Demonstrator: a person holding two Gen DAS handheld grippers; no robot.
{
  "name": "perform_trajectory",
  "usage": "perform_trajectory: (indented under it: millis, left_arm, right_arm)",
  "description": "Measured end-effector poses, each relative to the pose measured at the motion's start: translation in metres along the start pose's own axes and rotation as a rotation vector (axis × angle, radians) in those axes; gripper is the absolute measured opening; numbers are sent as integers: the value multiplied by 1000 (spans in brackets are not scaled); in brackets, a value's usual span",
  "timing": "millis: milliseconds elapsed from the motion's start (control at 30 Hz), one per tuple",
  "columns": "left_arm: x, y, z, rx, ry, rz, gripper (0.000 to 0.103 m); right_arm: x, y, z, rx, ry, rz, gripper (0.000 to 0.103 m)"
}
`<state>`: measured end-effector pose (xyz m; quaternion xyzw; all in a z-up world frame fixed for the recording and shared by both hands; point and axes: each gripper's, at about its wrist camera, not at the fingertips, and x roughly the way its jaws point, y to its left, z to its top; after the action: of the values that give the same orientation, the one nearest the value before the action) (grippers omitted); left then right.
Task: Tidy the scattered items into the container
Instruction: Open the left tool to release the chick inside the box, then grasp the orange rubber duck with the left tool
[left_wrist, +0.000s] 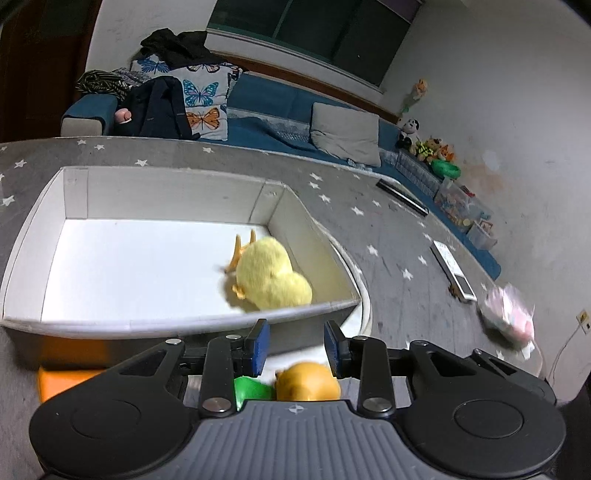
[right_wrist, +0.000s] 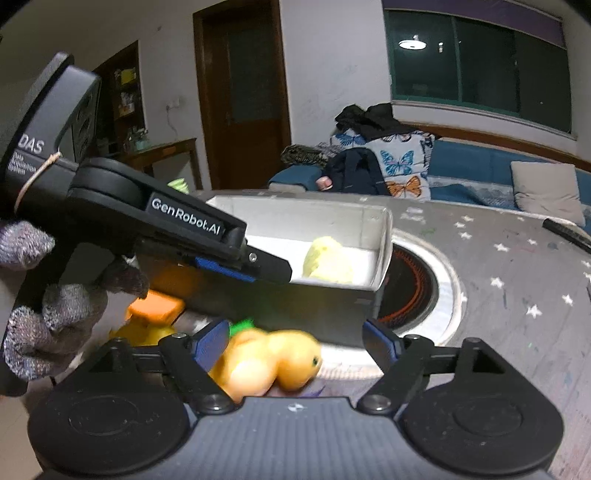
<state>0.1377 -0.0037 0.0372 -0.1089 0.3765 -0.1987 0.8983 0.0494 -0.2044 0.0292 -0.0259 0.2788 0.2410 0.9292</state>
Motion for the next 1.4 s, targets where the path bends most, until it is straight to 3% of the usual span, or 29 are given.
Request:
perform_trajectory:
  millis: [400, 767, 1100, 1400]
  left_arm:
    - [7, -11, -25, 65, 85, 16, 35]
    - [19, -2, -29, 28, 150, 6, 36]
    - [23, 6, -27, -25, 161, -25, 37]
    - [12, -1, -30, -6, 127, -13, 36]
  right_arm:
    - [12, 18, -23, 6, 96, 69, 81]
    - [34, 13, -29, 30, 128, 63, 80]
    - [41, 14, -29, 21, 126, 63, 81]
    - [34, 19, -28, 10, 115, 57, 80]
